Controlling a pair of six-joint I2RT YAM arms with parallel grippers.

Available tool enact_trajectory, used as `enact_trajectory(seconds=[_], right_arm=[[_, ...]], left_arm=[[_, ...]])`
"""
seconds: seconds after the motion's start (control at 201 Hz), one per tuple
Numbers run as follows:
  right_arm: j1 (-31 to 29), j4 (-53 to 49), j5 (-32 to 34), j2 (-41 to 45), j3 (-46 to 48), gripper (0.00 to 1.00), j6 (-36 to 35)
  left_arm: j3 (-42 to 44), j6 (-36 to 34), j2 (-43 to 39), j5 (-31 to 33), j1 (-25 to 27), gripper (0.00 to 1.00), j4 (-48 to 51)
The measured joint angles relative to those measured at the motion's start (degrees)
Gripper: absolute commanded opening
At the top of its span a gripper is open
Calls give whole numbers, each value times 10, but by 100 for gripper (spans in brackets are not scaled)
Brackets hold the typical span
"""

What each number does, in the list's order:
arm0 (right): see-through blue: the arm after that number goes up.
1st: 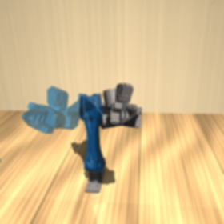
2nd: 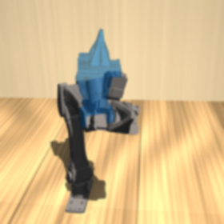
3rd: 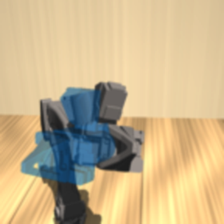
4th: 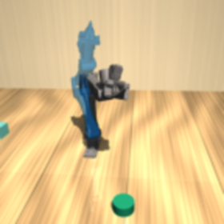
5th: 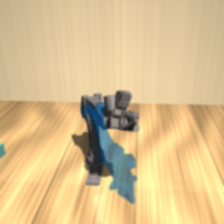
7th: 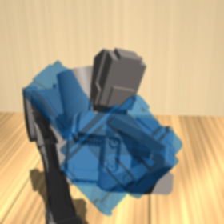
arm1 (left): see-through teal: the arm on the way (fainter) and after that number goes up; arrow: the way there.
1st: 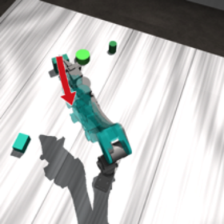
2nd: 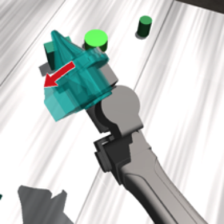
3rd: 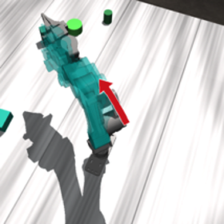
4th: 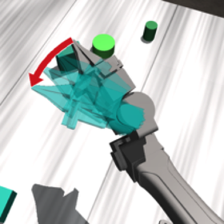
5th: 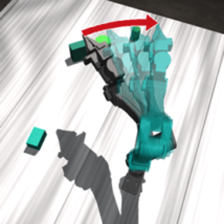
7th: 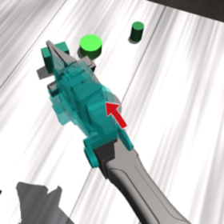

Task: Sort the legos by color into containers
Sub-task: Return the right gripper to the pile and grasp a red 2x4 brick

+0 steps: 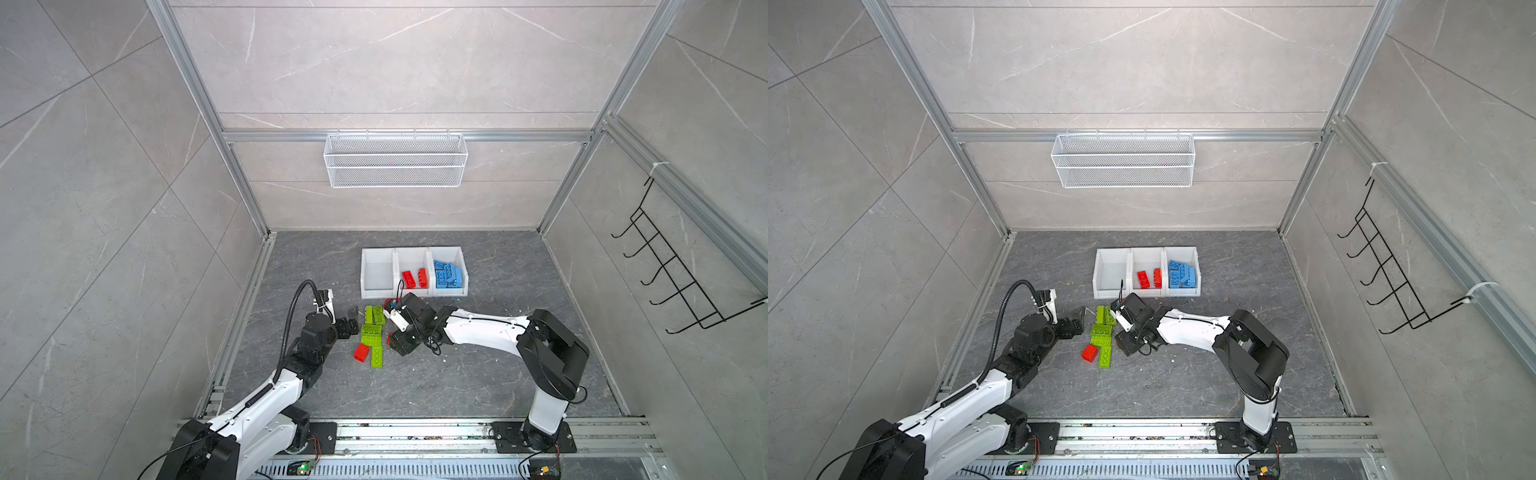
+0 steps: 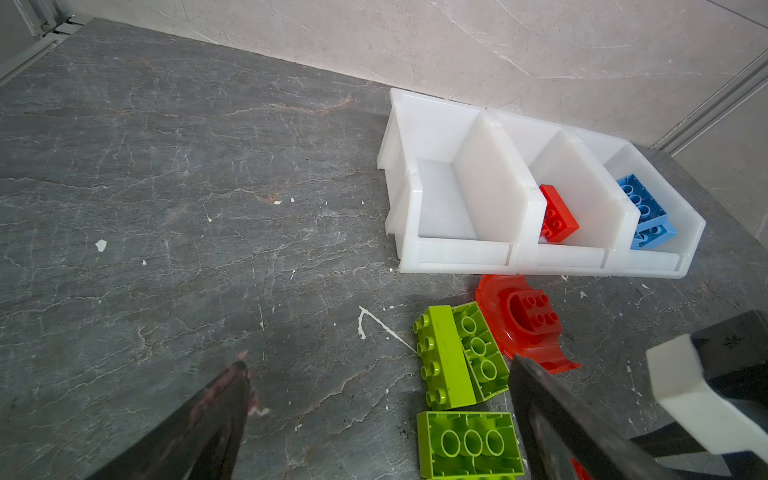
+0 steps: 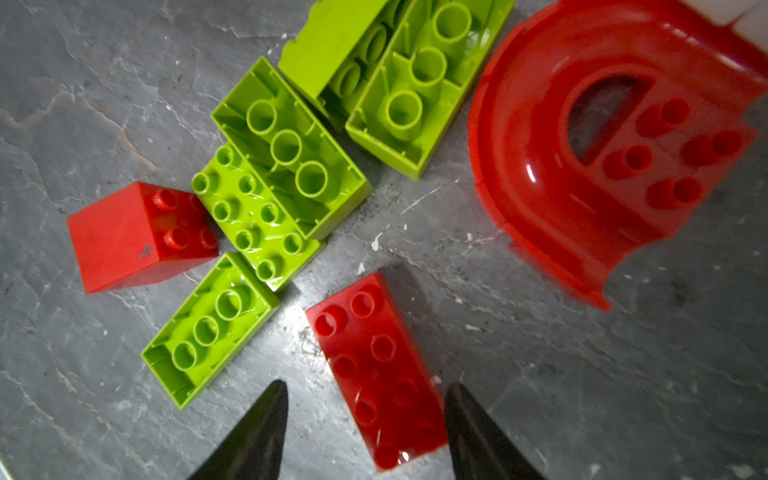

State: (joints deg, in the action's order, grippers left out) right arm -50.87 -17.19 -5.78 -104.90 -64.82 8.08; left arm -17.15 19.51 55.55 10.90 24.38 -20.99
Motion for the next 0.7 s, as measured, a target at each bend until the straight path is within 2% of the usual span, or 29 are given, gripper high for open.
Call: enact_trajectory(seconds=[0.344, 0.702], right_arm=[[0, -20, 15, -42, -30, 61, -22], [-4, -23, 26, -54, -41, 54, -21]], left_arm=[[0, 0, 0, 0, 0, 99, 0], [0, 0, 0, 0, 0, 99, 0]])
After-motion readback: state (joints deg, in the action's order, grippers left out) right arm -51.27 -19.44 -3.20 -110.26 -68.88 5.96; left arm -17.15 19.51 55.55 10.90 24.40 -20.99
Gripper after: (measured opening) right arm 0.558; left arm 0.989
